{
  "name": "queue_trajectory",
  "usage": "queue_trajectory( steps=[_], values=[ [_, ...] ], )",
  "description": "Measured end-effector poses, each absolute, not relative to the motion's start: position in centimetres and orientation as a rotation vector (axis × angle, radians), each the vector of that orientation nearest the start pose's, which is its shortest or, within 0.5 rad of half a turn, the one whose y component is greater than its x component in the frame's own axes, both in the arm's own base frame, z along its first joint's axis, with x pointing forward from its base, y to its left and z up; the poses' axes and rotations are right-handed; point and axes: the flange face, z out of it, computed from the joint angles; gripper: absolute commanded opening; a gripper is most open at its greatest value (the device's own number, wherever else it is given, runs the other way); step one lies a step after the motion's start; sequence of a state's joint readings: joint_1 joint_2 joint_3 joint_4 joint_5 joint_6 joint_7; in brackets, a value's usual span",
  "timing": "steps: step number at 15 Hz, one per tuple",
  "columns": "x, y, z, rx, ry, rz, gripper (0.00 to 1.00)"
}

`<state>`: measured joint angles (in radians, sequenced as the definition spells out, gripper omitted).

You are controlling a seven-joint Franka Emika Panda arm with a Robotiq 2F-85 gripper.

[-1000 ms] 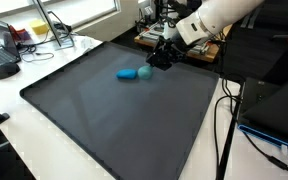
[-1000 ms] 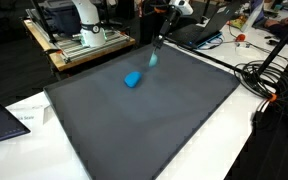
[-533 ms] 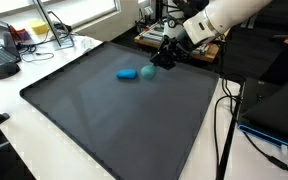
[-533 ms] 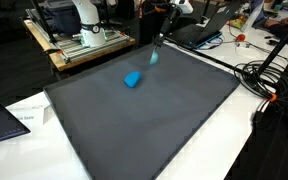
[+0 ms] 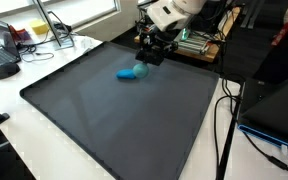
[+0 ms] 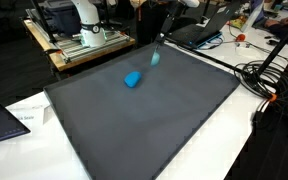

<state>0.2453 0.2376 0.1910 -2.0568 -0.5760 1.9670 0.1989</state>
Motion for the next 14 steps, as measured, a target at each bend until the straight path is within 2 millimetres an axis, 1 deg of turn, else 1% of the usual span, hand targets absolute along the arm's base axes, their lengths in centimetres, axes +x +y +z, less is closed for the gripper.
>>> queue_trajectory(
  steps=[3,8,11,14],
  values=[
    [54.3,16.1,32.8,2.638,0.775,-0.229,0.22],
    [58.0,8.9,36.2,2.82,0.876,-0.231,0.22],
    [59.3,4.3,37.4,2.922,0.943,-0.262,0.22],
    [59.9,-0.1,37.8,3.02,1.013,-0.332,0.22]
  ],
)
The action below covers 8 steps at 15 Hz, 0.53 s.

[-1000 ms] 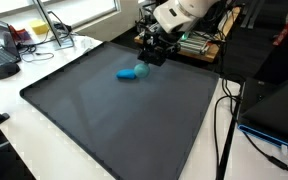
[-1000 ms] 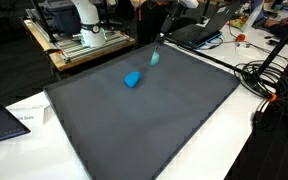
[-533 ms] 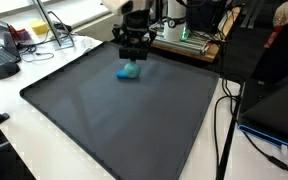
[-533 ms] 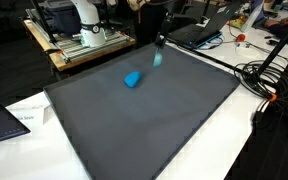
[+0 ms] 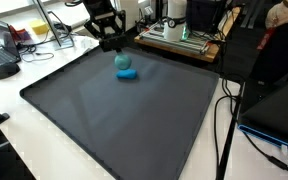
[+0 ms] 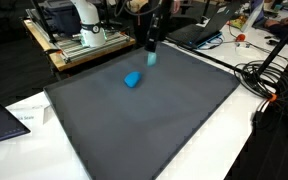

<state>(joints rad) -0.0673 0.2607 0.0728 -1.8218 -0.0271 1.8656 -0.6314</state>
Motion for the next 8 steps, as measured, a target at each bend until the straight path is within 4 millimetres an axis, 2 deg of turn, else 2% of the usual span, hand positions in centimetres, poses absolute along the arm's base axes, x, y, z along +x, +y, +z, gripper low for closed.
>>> queue_trajectory(
  steps=[4,8],
  values=[
    [60.6,-5.3,37.4,-2.78,-0.933,0.351,0.22],
    [61.3,-9.2,36.1,-2.686,-0.909,0.347,0.22]
  ],
)
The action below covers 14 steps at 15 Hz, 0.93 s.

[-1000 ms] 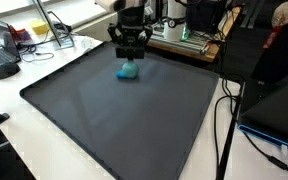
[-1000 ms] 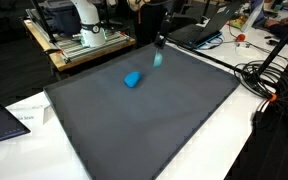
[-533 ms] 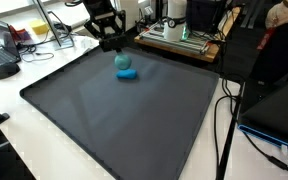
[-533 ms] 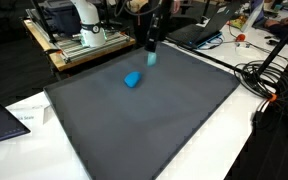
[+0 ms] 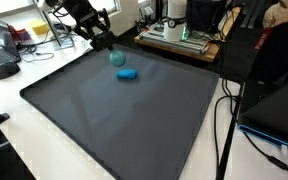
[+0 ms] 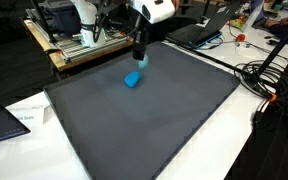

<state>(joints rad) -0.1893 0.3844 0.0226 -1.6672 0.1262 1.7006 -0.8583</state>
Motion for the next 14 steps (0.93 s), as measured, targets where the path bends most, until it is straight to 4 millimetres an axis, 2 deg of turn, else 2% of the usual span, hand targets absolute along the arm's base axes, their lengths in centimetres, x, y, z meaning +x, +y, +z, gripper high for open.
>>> queue_trajectory(
  steps=[1,2,4,7,8,11,14],
  values=[
    [61.5,-10.1,35.6,-2.664,-0.906,0.336,0.22],
    [61.8,-11.0,35.1,-2.649,-0.882,0.325,0.47],
    [62.4,-12.8,34.1,-2.653,-0.828,0.314,0.47],
    [62.8,-13.2,33.5,-2.653,-0.812,0.313,0.47],
    [62.9,-13.2,33.5,-2.653,-0.812,0.311,0.22],
    [62.9,-13.1,33.5,-2.651,-0.812,0.316,0.22],
    [62.4,-14.0,32.4,-2.595,-0.783,0.398,0.22]
  ],
)
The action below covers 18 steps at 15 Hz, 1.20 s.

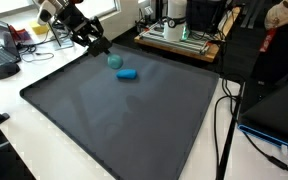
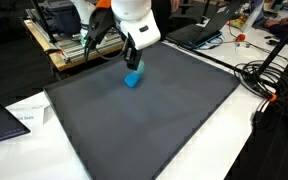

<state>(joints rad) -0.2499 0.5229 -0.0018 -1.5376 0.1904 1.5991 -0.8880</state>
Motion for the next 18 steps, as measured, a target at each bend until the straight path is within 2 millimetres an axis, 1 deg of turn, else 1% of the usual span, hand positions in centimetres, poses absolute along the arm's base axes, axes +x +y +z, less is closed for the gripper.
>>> queue_trajectory(
  steps=[4,8,10,14,18],
  values=[
    [62.1,-16.7,31.1,-2.452,-0.699,0.463,0.22],
    [62.4,-19.9,29.5,-2.317,-0.596,0.452,0.22],
    [62.6,-21.1,28.2,-2.255,-0.562,0.438,0.22],
    [63.2,-22.7,25.5,-2.169,-0.541,0.422,0.22],
    [63.9,-23.7,23.0,-2.134,-0.545,0.414,0.22]
  ],
)
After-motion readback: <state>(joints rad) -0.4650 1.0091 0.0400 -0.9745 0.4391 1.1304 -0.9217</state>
